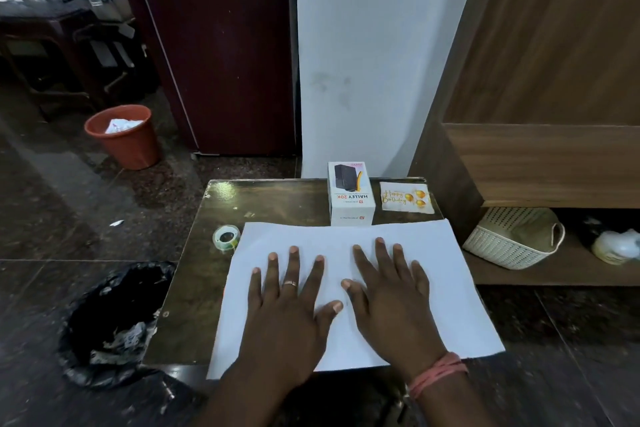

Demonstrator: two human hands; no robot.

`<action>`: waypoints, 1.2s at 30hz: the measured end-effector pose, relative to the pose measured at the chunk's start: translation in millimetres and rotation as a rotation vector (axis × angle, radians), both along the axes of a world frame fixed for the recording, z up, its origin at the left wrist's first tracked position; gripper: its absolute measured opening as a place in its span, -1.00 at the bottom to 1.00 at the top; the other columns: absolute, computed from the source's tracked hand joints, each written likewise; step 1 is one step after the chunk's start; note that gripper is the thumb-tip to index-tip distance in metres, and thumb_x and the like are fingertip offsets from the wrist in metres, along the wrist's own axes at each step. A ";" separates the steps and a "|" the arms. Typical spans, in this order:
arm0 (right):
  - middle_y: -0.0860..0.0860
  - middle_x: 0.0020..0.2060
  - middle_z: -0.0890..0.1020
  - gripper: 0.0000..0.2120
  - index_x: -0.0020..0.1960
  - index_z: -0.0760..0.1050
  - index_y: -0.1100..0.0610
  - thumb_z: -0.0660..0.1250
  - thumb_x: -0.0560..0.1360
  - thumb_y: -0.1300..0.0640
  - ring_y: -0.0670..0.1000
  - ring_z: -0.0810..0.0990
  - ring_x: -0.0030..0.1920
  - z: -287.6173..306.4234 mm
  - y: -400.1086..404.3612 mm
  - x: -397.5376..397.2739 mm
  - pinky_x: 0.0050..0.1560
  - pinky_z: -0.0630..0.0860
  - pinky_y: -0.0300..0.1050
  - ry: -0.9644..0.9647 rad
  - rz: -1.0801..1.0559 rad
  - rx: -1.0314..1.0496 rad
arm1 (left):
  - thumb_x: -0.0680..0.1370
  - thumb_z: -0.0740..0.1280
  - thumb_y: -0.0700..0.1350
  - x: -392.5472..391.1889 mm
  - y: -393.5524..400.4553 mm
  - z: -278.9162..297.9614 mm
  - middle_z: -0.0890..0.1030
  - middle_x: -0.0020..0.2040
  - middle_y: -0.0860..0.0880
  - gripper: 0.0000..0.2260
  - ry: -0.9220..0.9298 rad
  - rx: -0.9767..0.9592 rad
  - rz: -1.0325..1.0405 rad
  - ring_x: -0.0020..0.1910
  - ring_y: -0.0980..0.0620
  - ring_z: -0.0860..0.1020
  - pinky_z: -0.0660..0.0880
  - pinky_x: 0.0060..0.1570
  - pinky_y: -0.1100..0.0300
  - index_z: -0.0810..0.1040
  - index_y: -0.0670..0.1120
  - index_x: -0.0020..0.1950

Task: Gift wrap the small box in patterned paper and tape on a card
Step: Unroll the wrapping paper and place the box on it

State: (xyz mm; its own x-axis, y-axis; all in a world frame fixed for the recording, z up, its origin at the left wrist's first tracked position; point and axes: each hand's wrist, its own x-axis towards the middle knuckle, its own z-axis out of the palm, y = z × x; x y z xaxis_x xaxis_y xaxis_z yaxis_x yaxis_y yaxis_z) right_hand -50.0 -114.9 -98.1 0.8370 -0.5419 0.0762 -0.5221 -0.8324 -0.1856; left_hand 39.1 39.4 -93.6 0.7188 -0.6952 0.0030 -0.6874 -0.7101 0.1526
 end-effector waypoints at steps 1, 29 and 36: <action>0.03 0.59 0.24 -0.31 0.57 0.25 -0.16 -0.20 0.58 -0.40 0.22 0.27 0.55 -2.1 -0.4 -0.4 0.53 0.13 0.28 -0.014 -0.003 -0.021 | 0.67 -0.09 0.34 2.7 1.9 -1.8 0.25 0.62 -0.15 -0.40 0.016 0.017 -0.005 0.56 -0.33 0.27 0.05 0.45 -0.25 0.29 0.11 0.62; -0.06 0.36 0.50 -0.48 0.38 0.48 -0.08 0.47 0.47 -0.13 -0.01 0.45 0.36 69.3 24.0 23.6 0.33 0.40 -0.16 -0.627 -0.214 0.381 | 0.65 -0.06 0.36 23.9 -2.9 23.6 -0.27 0.68 -0.10 -0.32 0.150 0.103 0.044 0.62 -0.22 -0.35 -0.35 0.55 -0.24 -0.20 0.13 0.68; -0.02 0.46 0.42 -0.41 0.41 0.46 -0.10 0.40 0.45 -0.30 0.03 0.39 0.44 42.2 34.3 -8.8 0.41 0.46 0.06 -0.497 -0.288 0.302 | 0.64 -0.02 0.37 25.0 0.3 21.6 -0.25 0.68 -0.13 -0.29 0.117 0.044 0.076 0.62 -0.21 -0.36 -0.35 0.56 -0.22 -0.12 0.09 0.69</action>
State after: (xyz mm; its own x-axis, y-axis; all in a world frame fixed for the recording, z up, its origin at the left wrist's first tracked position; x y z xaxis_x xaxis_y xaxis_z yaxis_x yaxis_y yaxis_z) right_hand -58.8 -80.6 -55.8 0.5590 -0.7977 0.2263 -0.5079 -0.5452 -0.6670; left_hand 64.1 39.7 -72.0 0.7632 -0.6362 -0.1134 -0.6105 -0.7673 0.1964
